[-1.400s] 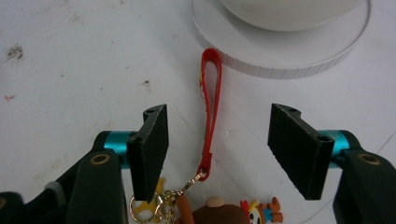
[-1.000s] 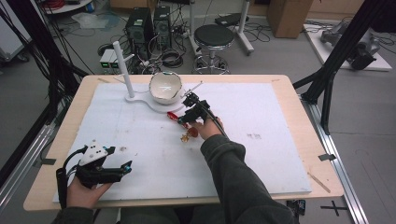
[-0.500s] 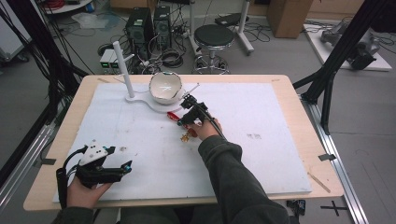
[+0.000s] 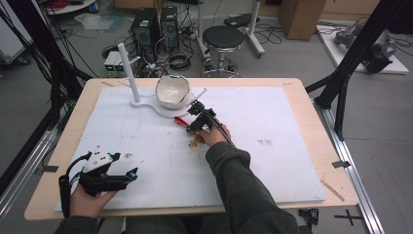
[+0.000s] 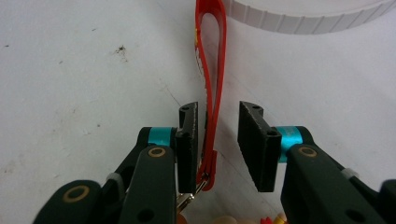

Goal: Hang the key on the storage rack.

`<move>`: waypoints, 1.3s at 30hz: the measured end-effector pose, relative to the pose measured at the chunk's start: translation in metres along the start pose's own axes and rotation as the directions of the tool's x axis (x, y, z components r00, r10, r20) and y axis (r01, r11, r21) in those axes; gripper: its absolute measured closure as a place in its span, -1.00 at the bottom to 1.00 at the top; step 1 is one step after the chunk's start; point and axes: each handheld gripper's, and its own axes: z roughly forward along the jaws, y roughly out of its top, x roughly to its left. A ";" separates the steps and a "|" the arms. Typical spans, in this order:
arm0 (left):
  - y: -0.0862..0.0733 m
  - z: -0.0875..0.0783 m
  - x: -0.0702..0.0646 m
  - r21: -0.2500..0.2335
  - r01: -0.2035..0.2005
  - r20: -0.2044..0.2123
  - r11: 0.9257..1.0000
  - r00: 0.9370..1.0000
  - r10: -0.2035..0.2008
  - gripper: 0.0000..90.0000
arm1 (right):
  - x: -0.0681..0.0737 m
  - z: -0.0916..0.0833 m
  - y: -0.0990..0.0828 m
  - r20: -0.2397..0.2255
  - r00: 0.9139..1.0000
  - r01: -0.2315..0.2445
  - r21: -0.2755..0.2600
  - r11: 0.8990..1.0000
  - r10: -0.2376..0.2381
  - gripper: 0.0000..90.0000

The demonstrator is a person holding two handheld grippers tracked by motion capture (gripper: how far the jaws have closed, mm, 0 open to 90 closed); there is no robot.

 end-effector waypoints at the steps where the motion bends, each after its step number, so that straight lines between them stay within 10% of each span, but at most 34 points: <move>1: 0.000 0.000 0.000 -0.002 0.003 -0.001 1.000 1.000 -0.003 -0.55 | 0.000 0.001 0.000 0.002 1.000 0.006 0.004 1.000 -0.006 0.55; 23: 0.000 0.000 0.001 -0.001 0.000 -0.003 1.000 1.000 0.000 -0.55 | 0.003 -0.003 0.000 -0.016 1.000 0.025 0.018 1.000 -0.025 0.89; 39: 0.000 -0.001 0.000 -0.005 0.003 -0.003 1.000 1.000 -0.003 -0.55 | 0.014 -0.035 0.002 -0.058 0.995 0.074 -0.091 0.993 -0.079 0.90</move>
